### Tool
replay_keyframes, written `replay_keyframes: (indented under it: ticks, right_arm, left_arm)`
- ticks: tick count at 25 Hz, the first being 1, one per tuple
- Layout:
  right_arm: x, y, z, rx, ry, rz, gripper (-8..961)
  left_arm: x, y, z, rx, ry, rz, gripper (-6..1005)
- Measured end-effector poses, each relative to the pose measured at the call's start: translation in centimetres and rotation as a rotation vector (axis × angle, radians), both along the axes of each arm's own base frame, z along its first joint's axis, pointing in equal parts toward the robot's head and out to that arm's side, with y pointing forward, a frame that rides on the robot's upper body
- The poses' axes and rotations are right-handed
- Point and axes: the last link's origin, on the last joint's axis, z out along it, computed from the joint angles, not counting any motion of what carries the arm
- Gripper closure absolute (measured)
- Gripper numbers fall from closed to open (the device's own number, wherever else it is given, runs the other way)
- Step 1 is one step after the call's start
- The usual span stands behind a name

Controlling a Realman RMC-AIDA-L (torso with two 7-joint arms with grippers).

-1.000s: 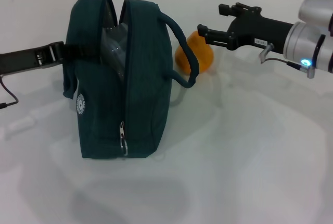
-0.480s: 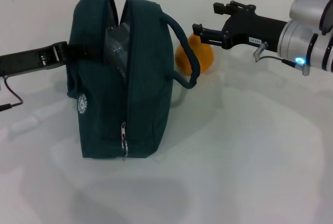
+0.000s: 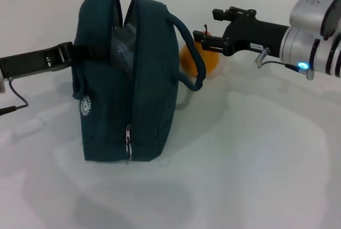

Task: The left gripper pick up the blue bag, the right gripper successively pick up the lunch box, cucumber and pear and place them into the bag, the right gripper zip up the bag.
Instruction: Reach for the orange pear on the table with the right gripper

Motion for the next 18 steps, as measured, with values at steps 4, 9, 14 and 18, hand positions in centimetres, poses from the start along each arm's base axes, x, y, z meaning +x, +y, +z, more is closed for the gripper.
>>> replay_keyframes:
  ticks: [4,9,14,18]
  right_arm:
    - [-0.2,0.3,-0.2,-0.005,-0.015,-0.005,221]
    - [-0.7,0.4,-0.5,-0.015,-0.022,0.004,223]
    - [-1.2,0.5,-0.8,-0.027,-0.036,0.020,227]
    - [-1.5,0.3,-1.4,-0.038,-0.058,0.024,230]
  left_arm:
    - [0.0,0.3,-0.3,0.002,-0.005,0.009,967]
    - [0.3,0.6,-0.3,0.001,-0.007,0.005,967]
    - [0.5,0.8,-0.3,0.004,-0.007,0.001,967]
    - [0.6,1.0,-0.3,0.008,-0.008,0.001,967]
